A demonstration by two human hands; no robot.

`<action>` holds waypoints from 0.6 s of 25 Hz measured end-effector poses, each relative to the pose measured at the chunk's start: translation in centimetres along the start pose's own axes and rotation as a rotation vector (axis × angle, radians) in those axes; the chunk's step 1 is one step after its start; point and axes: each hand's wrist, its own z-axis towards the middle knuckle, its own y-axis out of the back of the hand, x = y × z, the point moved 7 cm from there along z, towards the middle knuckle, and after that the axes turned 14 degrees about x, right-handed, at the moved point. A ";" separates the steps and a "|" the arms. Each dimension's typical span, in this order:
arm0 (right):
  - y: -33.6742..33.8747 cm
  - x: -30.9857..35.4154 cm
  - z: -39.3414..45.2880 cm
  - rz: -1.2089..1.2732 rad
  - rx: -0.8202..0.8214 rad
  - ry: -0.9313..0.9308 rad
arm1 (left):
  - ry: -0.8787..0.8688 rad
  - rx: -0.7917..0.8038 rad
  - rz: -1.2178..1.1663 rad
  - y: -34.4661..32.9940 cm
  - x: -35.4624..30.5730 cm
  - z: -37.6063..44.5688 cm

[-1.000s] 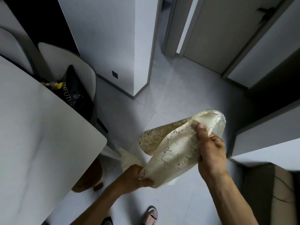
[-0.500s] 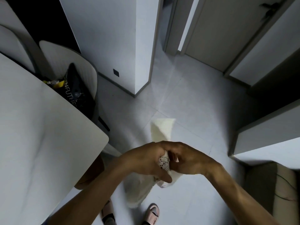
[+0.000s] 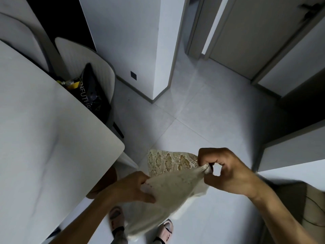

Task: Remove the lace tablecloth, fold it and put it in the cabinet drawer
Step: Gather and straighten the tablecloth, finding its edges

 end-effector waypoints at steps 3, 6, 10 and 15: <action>1.4 0.8 -1.4 -0.017 -0.028 0.016 | 0.170 -0.176 0.071 0.1 4.5 -0.5; 1.9 0.4 -2.1 -0.082 -0.028 -0.031 | -0.045 -0.182 0.032 -0.2 2.6 -0.6; 1.6 -0.8 -1.0 -0.277 0.079 -0.083 | -0.297 -0.163 0.222 -0.2 -3.6 -0.9; 0.8 -0.6 0.1 -0.161 0.192 -0.003 | -0.640 -0.256 0.478 0.8 -11.9 -2.2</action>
